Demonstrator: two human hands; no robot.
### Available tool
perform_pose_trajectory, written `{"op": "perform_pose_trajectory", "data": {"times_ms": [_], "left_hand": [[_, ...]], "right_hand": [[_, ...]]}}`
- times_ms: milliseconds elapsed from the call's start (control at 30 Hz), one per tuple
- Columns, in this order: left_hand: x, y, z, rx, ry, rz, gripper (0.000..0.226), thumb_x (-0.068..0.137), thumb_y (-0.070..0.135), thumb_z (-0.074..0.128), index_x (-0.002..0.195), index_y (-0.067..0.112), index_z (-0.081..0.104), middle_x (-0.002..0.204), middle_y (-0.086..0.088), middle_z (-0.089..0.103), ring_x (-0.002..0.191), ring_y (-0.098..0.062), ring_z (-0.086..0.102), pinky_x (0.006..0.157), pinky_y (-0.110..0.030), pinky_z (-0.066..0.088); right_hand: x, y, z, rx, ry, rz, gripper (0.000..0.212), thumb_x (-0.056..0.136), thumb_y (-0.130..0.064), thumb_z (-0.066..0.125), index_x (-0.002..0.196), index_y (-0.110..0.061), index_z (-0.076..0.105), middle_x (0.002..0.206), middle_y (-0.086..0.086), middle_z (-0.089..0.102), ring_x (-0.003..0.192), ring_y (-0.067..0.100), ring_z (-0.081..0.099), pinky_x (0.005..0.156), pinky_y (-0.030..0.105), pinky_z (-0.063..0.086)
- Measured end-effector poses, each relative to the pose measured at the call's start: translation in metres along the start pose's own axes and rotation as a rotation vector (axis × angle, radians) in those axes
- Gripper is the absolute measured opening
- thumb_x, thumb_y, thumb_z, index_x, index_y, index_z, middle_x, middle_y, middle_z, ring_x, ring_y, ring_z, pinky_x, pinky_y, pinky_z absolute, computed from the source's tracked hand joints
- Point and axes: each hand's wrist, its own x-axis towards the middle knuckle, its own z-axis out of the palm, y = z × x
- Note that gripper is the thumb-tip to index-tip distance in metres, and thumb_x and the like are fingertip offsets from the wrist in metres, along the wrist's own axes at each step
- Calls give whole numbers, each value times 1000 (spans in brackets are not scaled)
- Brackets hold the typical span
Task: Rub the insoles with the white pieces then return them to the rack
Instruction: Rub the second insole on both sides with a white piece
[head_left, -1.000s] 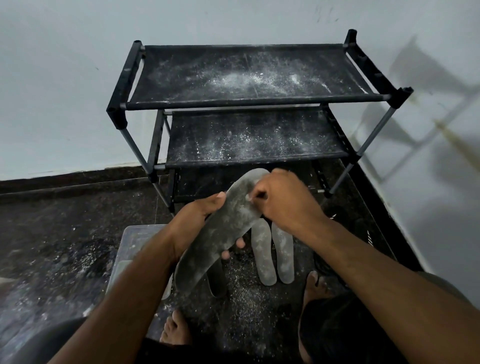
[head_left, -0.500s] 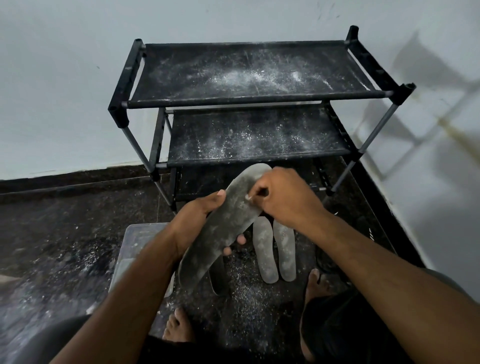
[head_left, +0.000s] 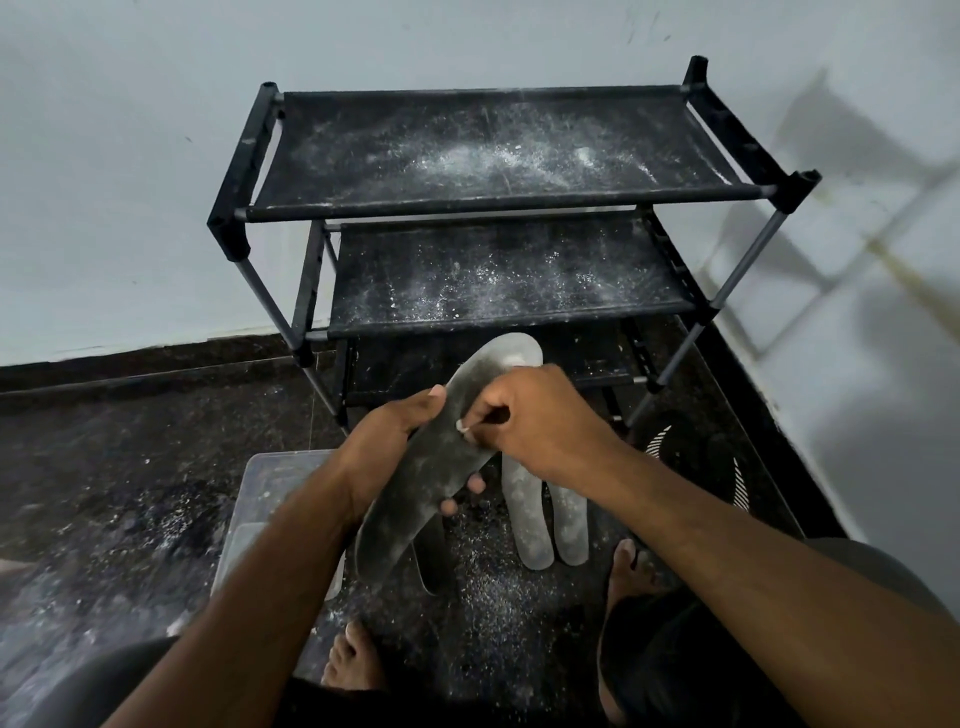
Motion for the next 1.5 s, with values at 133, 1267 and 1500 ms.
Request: {"op": "perform_pose_trajectory", "data": {"times_ms": [133,1267,1500], "left_hand": [[-2,3,3,-23,-11,4,54,110,40,32,138,-2,50,84,-26,69,61,-34,66,47,-35,53],[3,4,-4,-118,53,15,57,107,44,37,136,0,57,107,-28,67,72,-36,63,48,-34,51],[3,3,-5,-123,74,37,56,107,44,37,135,0,59,99,-28,69,70,-36,63,50,-35,49]], "right_hand": [[10,16,-20,-120,195,77,7,84,-31,75,89,-27,75,88,-11,64,75,0,57,75,25,54],[10,14,-10,95,12,36,8,80,-29,80,80,-23,76,78,-13,72,66,2,67,69,30,59],[12,15,-11,79,52,2,6,82,-30,78,83,-24,76,83,-14,71,71,2,67,71,30,59]]}}
